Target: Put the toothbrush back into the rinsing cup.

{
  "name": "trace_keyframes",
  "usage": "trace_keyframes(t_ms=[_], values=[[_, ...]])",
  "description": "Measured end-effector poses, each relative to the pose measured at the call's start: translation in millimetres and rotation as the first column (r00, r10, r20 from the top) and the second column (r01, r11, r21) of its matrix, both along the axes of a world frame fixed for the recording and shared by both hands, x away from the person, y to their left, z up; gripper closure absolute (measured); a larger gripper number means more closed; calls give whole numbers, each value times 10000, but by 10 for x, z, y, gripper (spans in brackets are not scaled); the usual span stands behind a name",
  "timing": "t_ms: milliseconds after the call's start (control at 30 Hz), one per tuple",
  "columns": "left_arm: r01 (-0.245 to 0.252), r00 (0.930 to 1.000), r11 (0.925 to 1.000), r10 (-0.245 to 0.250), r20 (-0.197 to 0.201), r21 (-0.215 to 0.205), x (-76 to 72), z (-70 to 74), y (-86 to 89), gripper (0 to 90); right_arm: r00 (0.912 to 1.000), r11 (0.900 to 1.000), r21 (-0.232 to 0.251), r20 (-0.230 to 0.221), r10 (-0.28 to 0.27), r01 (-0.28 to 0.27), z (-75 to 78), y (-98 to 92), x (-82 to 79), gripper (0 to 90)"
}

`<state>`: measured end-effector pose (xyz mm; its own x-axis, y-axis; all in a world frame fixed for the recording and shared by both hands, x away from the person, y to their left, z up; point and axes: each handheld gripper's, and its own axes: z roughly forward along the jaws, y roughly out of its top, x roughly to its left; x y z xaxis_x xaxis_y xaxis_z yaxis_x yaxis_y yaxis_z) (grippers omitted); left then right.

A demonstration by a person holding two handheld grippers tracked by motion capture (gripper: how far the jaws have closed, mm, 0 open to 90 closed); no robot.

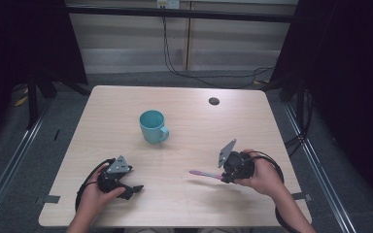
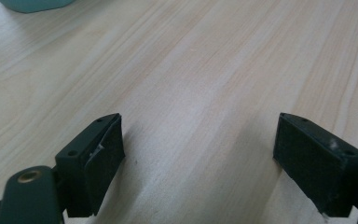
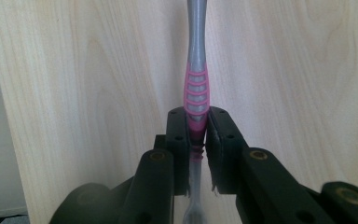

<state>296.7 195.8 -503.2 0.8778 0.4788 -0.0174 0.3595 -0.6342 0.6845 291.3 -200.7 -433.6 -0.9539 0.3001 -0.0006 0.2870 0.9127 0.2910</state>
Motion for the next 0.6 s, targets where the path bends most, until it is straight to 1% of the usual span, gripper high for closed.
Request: trace_keyframes(t_ms=[33, 67, 100, 133, 167, 233, 300, 333, 367, 400, 433, 500, 533, 567, 600], values=[[77, 10000, 10000, -77, -56, 12, 5, 3, -18, 162, 10000, 10000, 12, 22, 23, -24, 2, -1, 8, 802], [24, 10000, 10000, -24, -80, 38, 2, 9, -41, 162, 10000, 9999, -43, -9, -99, 99, 10, 4, 11, 802], [224, 9997, 9994, -223, -63, 246, 10, 33, -60, 163, 10000, 10000, -61, -16, -78, 78, 11, 6, 20, 802], [140, 9999, 9998, -139, -45, 139, 4, 43, -90, 163, 9999, 9999, -80, -30, -151, 151, 13, 11, 26, 802], [298, 9996, 9991, -297, -41, 294, 11, 73, -107, 163, 10000, 10000, -47, -5, -78, 78, 11, 13, 38, 802], [490, 9988, 9979, -494, 78, 417, 16, 133, -155, 163, 10000, 9999, -132, 11, -24, 24, 22, 29, 54, 802], [708, 9972, 9955, -721, 194, 634, 26, 194, -198, 163, 9999, 9998, -162, -63, -94, 93, 35, 48, 59, 802], [815, 9965, 9943, -826, 123, 689, 28, 230, -235, 163, 10000, 9999, -150, 2, -42, 42, 40, 62, 68, 802], [1067, 9941, 9903, -1080, 108, 893, 39, 259, -261, 163, 10000, 9998, -171, -21, -39, 38, 49, 80, 72, 802], [1093, 9939, 9899, -1102, 49, 906, 37, 272, -302, 168, 10000, 9999, -166, -7, 14, -14, 52, 94, 76, 802], [1239, 9922, 9857, -1250, 23, 1141, 41, 292, -335, 173, 10000, 9999, -170, 6, 13, -13, 53, 112, 78, 802], [1423, 9897, 9816, -1430, -40, 1275, 48, 320, -397, 181, 10000, 9997, -238, -13, 49, -49, 44, 136, 80, 802], [1528, 9882, 9788, -1527, -114, 1361, 55, 335, -422, 188, 10000, 9996, -293, -57, 15, -17, 36, 152, 78, 802], [1642, 9864, 9753, -1634, -170, 1478, 64, 350, -445, 189, 9999, 9995, -302, -27, 105, -105, 28, 161, 84, 802], [1632, 9866, 9754, -1624, -175, 1480, 65, 353, -466, 188, 9999, 9995, -283, -12, 120, -121, 23, 168, 85, 802]])
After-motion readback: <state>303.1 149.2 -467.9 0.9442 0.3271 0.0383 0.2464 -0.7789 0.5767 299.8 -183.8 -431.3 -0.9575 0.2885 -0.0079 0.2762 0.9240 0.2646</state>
